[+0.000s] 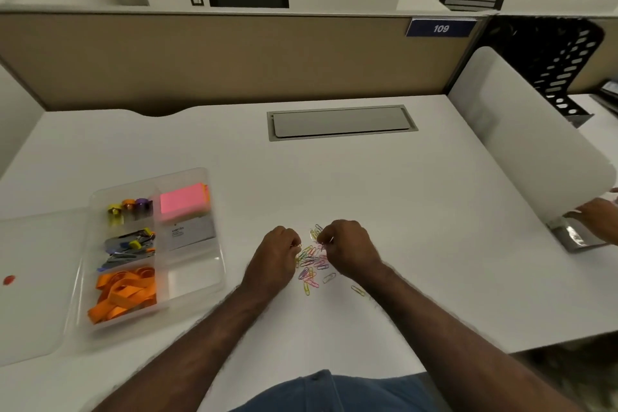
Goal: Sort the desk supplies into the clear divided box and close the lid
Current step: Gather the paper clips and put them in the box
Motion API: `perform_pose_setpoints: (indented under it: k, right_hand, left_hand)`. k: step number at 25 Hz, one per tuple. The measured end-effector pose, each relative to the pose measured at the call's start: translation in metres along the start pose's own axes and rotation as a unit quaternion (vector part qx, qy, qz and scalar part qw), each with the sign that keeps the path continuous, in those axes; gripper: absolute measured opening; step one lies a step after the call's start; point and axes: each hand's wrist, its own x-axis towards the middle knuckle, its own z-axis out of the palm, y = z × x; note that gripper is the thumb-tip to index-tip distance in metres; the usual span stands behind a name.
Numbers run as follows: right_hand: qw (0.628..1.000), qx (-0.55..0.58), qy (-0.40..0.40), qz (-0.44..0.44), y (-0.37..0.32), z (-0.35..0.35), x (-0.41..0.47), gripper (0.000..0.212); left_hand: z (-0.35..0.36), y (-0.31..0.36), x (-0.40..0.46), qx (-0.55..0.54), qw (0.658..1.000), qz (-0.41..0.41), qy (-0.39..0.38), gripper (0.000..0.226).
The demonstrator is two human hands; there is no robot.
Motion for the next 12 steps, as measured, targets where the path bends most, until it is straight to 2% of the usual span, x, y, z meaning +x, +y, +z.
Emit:
perform_pose_setpoints:
  k: [5,8,12]
  right_hand:
    - [0.994,0.11,-0.013,-0.009,-0.049,-0.001,0.007,0.021]
    - [0.988,0.143,-0.04,-0.052,-0.094,0.012,0.007,0.021]
    - [0.978,0.15,-0.081,-0.119,-0.15,0.038,0.01,0.016]
  left_hand:
    - [-0.045,-0.02,-0.016,-0.051,0.995,-0.03,0.076,0.01]
    - [-0.079,-0.041,-0.033,-0.044,0.989,-0.063,0.127,0.01]
    - [-0.111,-0.073,-0.056,-0.012,0.982,-0.115,0.151,0.006]
